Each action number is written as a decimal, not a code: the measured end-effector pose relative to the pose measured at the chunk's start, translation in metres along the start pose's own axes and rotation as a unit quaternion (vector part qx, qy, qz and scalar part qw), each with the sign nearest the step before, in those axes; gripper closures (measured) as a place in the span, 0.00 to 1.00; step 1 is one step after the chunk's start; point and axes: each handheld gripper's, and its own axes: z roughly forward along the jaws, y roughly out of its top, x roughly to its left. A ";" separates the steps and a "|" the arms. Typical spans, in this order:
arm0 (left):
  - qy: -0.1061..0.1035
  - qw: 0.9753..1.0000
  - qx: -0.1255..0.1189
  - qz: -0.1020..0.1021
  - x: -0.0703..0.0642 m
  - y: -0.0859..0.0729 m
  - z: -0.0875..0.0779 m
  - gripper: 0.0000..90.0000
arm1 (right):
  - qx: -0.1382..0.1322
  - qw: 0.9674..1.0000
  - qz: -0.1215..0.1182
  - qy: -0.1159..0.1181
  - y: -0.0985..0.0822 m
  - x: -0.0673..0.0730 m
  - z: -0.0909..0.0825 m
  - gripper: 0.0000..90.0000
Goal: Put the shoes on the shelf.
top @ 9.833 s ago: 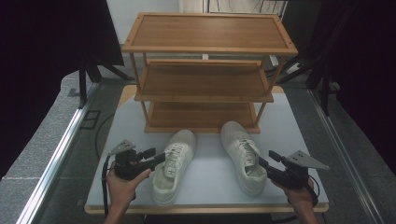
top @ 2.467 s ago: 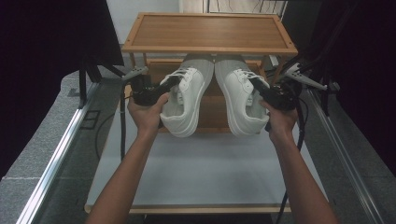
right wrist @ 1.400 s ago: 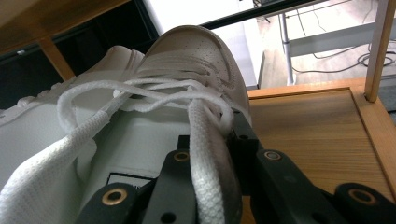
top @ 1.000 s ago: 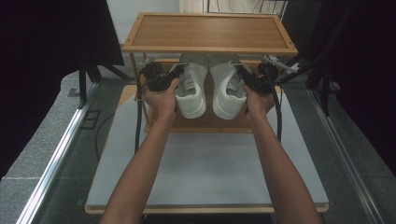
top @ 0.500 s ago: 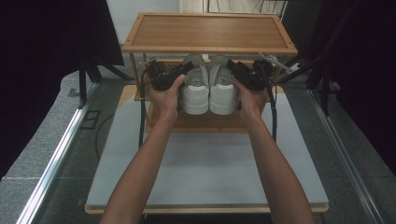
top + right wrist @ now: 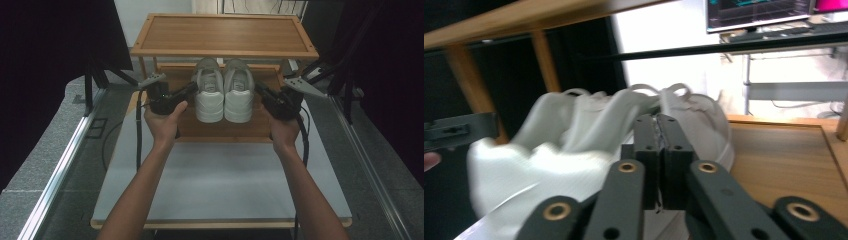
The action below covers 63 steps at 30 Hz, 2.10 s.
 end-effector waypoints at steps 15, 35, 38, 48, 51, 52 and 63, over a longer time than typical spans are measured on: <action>-0.009 0.997 0.045 0.059 -0.029 -0.029 -0.003 1.00 | 0.068 0.991 -0.078 0.086 -0.036 0.035 -0.003 0.99; -0.010 0.994 0.058 0.094 -0.040 -0.040 0.009 1.00 | 0.066 0.992 -0.054 0.091 -0.035 0.030 0.009 0.99; -0.012 0.994 0.059 0.091 -0.040 -0.039 0.009 1.00 | 0.067 0.992 -0.060 0.089 -0.035 0.029 0.009 0.99; -0.003 0.994 0.055 0.089 -0.038 -0.037 0.016 1.00 | 0.076 0.991 -0.069 0.090 -0.036 0.028 0.008 1.00; -0.001 0.994 0.056 0.095 -0.038 -0.037 0.017 1.00 | 0.078 0.991 -0.070 0.089 -0.037 0.028 0.009 1.00; 0.000 0.994 0.056 0.097 -0.038 -0.036 0.017 1.00 | 0.078 0.991 -0.070 0.089 -0.037 0.028 0.009 1.00; -0.033 0.993 0.057 0.093 -0.035 -0.038 0.014 0.87 | 0.078 0.991 -0.065 0.091 -0.038 0.028 0.009 0.99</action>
